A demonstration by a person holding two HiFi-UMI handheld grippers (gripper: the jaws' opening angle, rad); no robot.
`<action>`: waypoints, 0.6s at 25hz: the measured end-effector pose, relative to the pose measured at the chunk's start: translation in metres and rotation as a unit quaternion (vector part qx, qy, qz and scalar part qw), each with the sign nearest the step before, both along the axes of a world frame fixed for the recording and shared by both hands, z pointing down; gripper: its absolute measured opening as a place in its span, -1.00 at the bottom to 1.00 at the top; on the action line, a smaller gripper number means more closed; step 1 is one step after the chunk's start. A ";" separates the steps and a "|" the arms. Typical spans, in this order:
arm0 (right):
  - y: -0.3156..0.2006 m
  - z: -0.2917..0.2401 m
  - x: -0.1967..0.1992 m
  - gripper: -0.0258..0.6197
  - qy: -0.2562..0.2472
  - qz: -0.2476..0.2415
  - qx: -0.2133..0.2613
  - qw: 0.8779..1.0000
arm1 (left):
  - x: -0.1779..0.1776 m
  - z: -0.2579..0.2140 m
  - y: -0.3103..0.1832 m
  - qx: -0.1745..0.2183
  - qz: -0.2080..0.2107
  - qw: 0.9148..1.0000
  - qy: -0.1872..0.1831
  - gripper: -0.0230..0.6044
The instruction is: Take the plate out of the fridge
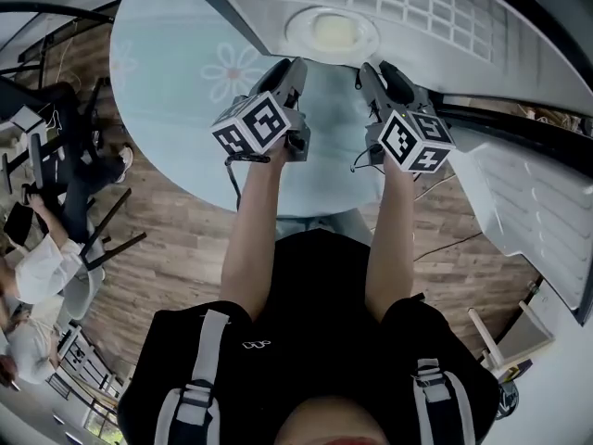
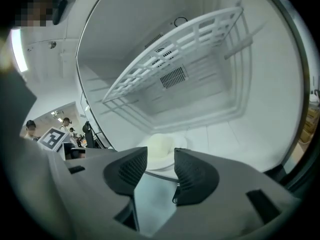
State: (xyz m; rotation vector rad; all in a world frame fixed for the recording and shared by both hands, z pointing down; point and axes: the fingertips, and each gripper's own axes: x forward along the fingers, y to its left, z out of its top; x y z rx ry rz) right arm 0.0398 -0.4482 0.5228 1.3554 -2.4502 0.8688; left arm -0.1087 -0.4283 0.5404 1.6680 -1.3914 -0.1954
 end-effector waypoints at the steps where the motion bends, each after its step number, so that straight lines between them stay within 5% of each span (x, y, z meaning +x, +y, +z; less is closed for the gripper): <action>1: -0.003 0.003 -0.001 -0.38 0.002 0.002 -0.002 1.000 | -0.001 0.001 -0.003 0.000 -0.002 1.000 -0.003 -0.51; 15: -0.037 0.024 0.003 -0.38 0.007 0.039 -0.018 0.999 | -0.004 0.021 -0.034 -0.012 -0.020 1.000 -0.003 -0.42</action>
